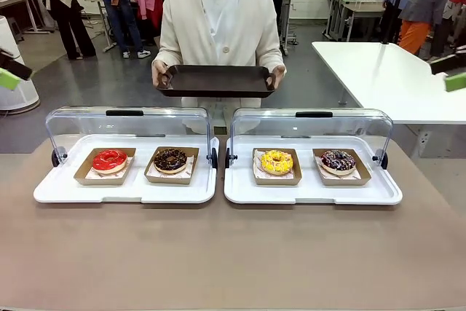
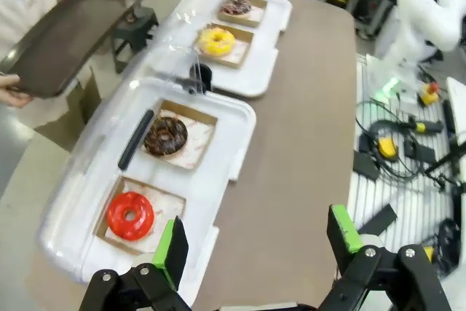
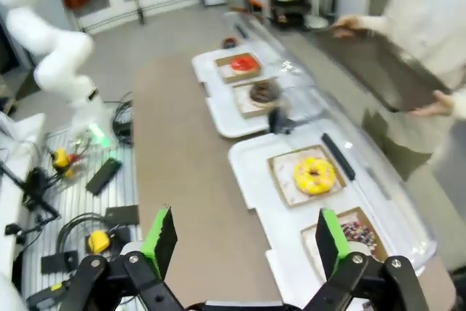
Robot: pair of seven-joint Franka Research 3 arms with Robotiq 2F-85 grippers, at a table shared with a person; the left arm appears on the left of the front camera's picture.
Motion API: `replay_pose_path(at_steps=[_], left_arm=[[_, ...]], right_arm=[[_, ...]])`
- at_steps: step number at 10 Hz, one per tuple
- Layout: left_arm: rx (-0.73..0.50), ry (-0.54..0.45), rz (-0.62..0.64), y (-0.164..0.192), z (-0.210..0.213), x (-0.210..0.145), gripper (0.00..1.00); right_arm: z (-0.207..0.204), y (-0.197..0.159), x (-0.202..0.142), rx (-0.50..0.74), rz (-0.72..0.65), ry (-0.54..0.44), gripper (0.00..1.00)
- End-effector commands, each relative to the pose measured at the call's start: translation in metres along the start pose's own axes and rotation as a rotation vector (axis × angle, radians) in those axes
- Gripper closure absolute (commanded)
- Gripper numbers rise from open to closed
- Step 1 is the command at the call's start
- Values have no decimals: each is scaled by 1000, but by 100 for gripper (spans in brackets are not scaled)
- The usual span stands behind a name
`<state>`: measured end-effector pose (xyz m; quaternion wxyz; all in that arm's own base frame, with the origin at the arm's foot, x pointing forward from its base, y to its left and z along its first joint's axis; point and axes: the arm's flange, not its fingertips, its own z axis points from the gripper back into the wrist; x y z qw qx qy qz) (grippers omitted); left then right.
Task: Provide the desired donut to the person.
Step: Pick up and lift the Paper togo box containing the Donut pointed at by the person.
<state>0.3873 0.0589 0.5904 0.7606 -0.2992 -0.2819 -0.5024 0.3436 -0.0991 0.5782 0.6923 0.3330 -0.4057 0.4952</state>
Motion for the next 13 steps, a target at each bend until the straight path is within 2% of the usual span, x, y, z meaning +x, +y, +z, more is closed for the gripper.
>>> replay_pose_path(at_steps=[1, 3, 5, 8, 13], left_arm=[[-1, 53, -28, 24, 20, -7, 0], [-12, -12, -59, 33, 36, -27, 0], [-21, -32, -74, 39, 41, -45, 0], [-13, -55, -95, 43, 45, -66, 0], [-7, -168, -144, 40, 60, -96, 0]], right_arm=[[15, -13, -22, 14, 4, 25, 0], [39, -15, -50, -15, -4, -5, 0], [53, -13, -67, -24, -21, -8, 0], [66, -6, -75, -48, -30, -24, 0], [78, 0, -78, -69, -53, -36, 0]])
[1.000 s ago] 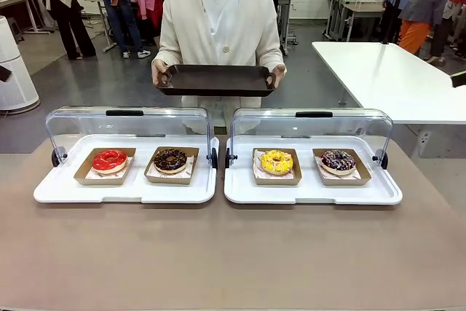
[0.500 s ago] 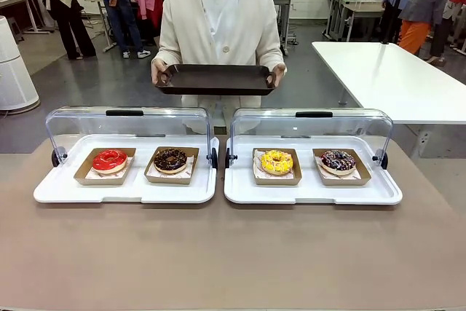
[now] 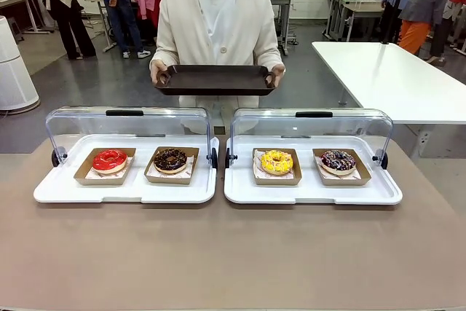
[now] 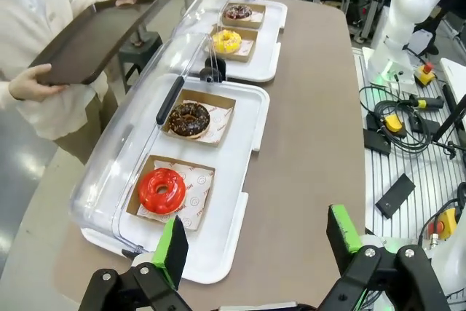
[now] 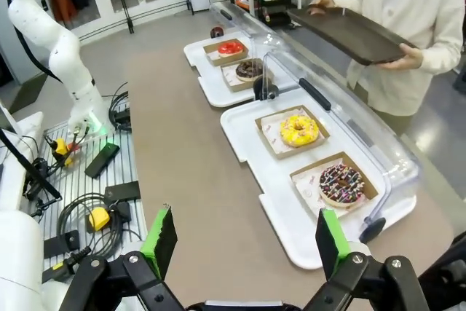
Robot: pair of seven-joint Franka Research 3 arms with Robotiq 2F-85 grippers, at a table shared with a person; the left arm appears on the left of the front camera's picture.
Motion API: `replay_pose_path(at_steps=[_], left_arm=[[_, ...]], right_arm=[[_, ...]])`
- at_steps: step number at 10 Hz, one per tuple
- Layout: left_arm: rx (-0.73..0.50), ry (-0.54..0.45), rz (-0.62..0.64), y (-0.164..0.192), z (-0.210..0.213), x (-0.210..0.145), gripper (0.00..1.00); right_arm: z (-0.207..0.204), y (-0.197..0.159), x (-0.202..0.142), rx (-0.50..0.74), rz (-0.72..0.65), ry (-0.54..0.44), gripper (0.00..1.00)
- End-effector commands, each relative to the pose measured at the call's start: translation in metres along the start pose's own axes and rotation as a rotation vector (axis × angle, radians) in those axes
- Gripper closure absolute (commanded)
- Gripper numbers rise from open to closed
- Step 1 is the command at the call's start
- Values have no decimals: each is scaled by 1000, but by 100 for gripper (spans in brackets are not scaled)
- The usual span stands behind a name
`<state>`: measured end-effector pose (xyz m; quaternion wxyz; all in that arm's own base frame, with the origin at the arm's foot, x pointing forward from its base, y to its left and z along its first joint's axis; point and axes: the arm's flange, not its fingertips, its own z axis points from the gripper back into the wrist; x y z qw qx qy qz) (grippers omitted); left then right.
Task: Provide the desired donut to the person.
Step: Pick up and lift the Paper togo box containing the Donut pointed at by the person.
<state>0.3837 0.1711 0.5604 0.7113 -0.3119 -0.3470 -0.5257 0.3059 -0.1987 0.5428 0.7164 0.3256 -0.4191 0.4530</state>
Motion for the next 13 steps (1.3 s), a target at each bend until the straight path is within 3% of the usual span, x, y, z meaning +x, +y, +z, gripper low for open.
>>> replay_pose_path(at_steps=[1, 6, 7, 13], left_arm=[[-14, -58, -37, 1, -2, -8, 0], [5, -116, -52, 3, -9, -11, 0], [-2, -78, -31, 0, 0, -9, 0], [-2, -78, -31, 0, 0, -9, 0]], right_arm=[[-1, -5, 3, 8, 11, -29, 0], [-3, -1, 2, 0, -11, -8, 0], [-3, -1, 2, 0, -11, -8, 0], [-3, -1, 2, 0, -11, -8, 0]])
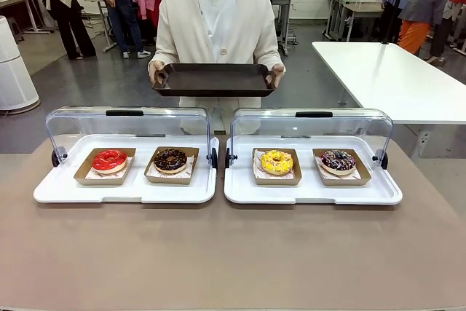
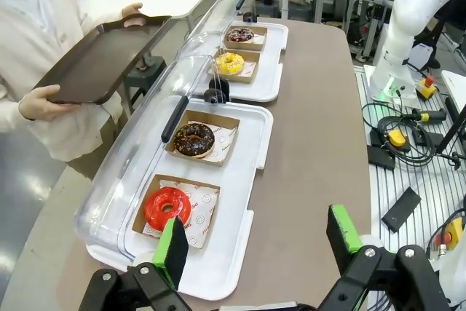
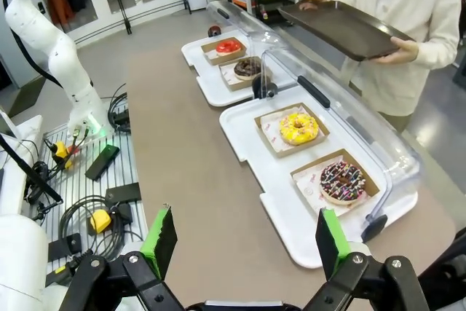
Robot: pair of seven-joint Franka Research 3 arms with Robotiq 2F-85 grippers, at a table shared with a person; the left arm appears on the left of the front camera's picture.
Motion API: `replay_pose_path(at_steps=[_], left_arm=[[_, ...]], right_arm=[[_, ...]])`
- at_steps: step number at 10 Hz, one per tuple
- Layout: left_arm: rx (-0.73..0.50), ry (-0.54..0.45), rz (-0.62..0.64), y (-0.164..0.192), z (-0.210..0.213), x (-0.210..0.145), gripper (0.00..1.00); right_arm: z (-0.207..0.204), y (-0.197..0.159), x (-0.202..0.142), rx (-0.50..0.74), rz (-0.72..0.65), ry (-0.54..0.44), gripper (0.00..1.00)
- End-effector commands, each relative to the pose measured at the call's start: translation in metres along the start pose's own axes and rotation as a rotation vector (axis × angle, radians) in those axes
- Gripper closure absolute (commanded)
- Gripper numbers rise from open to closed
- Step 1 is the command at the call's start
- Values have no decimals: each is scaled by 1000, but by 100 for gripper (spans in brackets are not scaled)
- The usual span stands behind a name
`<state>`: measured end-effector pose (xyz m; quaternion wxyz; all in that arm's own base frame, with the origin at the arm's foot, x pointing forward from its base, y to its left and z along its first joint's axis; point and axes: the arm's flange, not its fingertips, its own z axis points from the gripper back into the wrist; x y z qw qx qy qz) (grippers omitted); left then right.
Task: Provide the desired donut to the person.
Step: Pick up and lift the Paper togo box containing the Donut pointed at by the person.
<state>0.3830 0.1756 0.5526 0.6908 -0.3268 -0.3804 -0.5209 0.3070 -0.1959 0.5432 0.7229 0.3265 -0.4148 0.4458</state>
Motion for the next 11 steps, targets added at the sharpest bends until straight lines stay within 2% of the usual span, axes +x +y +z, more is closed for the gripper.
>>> replay_pose_path(at_steps=[1, 11], left_arm=[[-7, 2, -5, -1, 1, 0, 0], [-7, 2, -5, -1, 1, 0, 0]], right_arm=[[0, -1, 0, 6, 9, -14, 0], [0, -1, 0, 6, 9, -14, 0]])
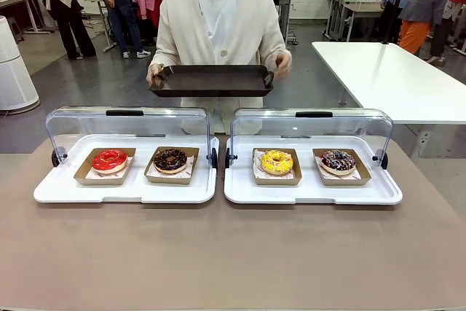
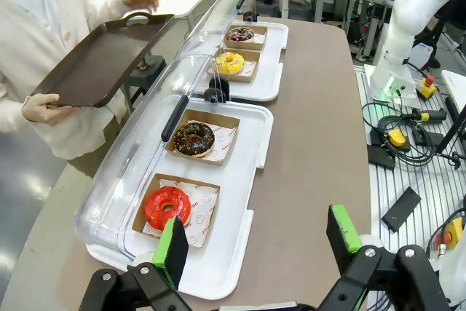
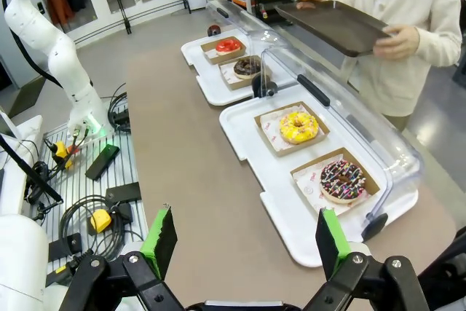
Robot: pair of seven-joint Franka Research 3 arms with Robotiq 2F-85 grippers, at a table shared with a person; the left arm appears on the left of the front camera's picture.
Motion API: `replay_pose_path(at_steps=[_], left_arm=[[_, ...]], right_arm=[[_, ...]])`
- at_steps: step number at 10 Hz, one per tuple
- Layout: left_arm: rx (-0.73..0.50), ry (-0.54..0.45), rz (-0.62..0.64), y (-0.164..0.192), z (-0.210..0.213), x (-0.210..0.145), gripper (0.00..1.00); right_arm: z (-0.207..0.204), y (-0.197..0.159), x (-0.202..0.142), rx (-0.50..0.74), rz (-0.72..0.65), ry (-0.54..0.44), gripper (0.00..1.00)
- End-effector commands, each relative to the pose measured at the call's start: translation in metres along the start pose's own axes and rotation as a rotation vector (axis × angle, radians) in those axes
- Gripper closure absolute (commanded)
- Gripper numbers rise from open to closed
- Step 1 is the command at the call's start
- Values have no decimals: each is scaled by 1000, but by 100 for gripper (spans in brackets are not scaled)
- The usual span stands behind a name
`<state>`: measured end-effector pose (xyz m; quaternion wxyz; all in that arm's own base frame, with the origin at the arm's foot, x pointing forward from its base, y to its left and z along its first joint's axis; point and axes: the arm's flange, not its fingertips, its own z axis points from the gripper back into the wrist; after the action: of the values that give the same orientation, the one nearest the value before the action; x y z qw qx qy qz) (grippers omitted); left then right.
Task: Provide the desired donut to the person.
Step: Pick up and lift the Paper togo box containing the Donut pointed at by the person.
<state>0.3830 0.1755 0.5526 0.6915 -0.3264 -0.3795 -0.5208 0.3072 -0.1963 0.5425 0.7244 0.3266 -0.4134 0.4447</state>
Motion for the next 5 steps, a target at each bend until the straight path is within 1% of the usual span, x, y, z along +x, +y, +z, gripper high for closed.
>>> replay_pose_path(at_steps=[1, 5], left_arm=[[-7, 0, -6, -1, 1, 0, 0], [-7, 0, -6, -1, 1, 0, 0]], right_arm=[[0, -1, 1, 6, 12, -16, 0], [0, -1, 1, 6, 12, -16, 0]])
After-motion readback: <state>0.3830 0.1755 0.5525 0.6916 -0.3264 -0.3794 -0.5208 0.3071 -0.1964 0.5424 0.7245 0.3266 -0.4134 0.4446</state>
